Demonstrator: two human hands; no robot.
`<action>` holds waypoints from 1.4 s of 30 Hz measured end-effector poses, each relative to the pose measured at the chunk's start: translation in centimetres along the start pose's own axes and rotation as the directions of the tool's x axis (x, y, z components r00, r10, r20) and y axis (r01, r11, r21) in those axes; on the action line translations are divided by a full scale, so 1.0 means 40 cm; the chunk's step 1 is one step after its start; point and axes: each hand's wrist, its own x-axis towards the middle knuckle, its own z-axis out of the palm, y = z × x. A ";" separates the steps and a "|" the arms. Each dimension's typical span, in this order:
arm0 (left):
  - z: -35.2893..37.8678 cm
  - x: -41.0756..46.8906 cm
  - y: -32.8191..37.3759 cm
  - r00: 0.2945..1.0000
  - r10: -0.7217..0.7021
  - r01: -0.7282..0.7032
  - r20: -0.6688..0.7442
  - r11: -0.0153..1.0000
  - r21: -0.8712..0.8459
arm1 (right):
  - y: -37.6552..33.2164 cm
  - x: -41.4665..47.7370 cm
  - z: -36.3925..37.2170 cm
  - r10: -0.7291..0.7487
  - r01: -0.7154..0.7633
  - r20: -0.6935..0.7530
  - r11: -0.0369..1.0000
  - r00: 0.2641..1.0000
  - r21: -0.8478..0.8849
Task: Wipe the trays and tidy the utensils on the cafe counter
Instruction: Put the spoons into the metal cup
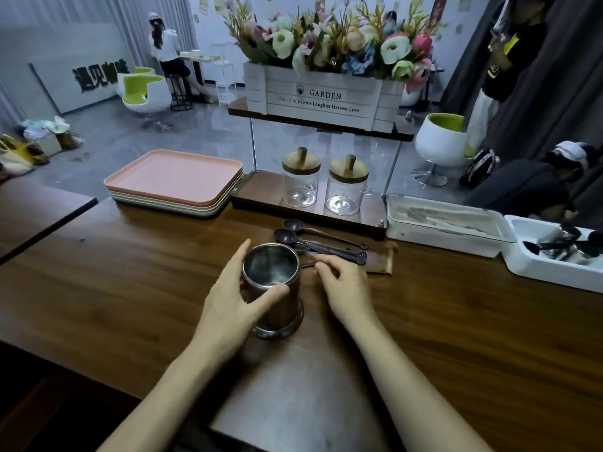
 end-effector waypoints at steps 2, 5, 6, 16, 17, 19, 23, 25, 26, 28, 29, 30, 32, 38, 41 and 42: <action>0.003 0.008 -0.010 1.000 0.018 -0.018 0.004 1.000 -0.007 | -0.017 0.067 0.004 -0.062 0.056 -0.021 0.973 0.998 -0.224; 0.001 0.022 -0.018 0.999 0.043 -0.042 0.032 0.999 -0.020 | -0.035 0.143 0.032 -0.108 0.103 0.012 0.903 0.994 -0.417; 0.000 0.026 -0.018 0.998 0.052 -0.050 0.043 0.998 -0.035 | -0.035 0.161 0.044 -0.104 0.102 0.021 0.880 0.994 -0.464; -0.002 0.045 -0.027 0.990 0.078 -0.068 0.115 0.994 -0.091 | -0.014 0.210 0.085 -0.040 0.026 -0.019 0.881 0.999 -0.473; -0.002 0.045 -0.026 0.990 0.080 -0.069 0.112 0.993 -0.093 | -0.019 0.213 0.080 -0.033 0.019 -0.025 0.902 0.999 -0.432; -0.004 0.044 -0.022 0.991 0.081 -0.071 0.103 0.993 -0.094 | -0.038 0.216 0.063 -0.038 0.018 -0.055 0.945 0.998 -0.327; -0.008 0.050 -0.013 0.993 0.067 -0.060 0.099 0.996 -0.072 | -0.106 0.217 0.002 -0.085 0.085 -0.058 0.996 0.995 -0.015; -0.010 0.054 -0.011 0.993 0.069 -0.063 0.096 0.996 -0.061 | -0.151 0.205 -0.040 -0.128 0.139 -0.089 0.982 0.988 0.130; -0.011 0.055 -0.011 0.993 0.071 -0.066 0.099 0.996 -0.055 | -0.174 0.196 -0.064 -0.143 0.159 -0.102 0.971 0.984 0.176; -0.013 0.056 -0.008 0.991 0.074 -0.068 0.115 0.997 -0.048 | -0.218 0.171 -0.105 -0.150 0.168 -0.086 0.949 0.985 0.266; -0.013 0.056 -0.008 0.990 0.073 -0.067 0.120 0.996 -0.050 | -0.237 0.158 -0.122 -0.152 0.165 -0.067 0.933 0.986 0.321; -0.013 0.054 -0.009 0.990 0.070 -0.064 0.120 0.996 -0.055 | -0.254 0.145 -0.135 -0.162 0.169 -0.050 0.911 0.986 0.376; -0.012 0.053 -0.011 0.991 0.059 -0.052 0.119 0.997 -0.064 | -0.284 0.122 -0.150 -0.193 0.187 -0.038 0.858 0.980 0.477; -0.009 0.050 -0.004 0.991 0.051 -0.040 0.124 0.996 -0.085 | -0.303 0.072 -0.119 -0.153 0.115 0.014 0.798 0.988 0.592; -0.009 0.047 -0.001 0.992 0.046 -0.036 0.118 0.995 -0.090 | -0.275 0.054 -0.070 -0.138 0.062 0.110 0.855 0.984 0.516; -0.008 0.047 -0.001 0.992 0.046 -0.035 0.117 0.995 -0.090 | -0.263 0.050 -0.056 -0.151 0.072 0.126 0.874 0.980 0.481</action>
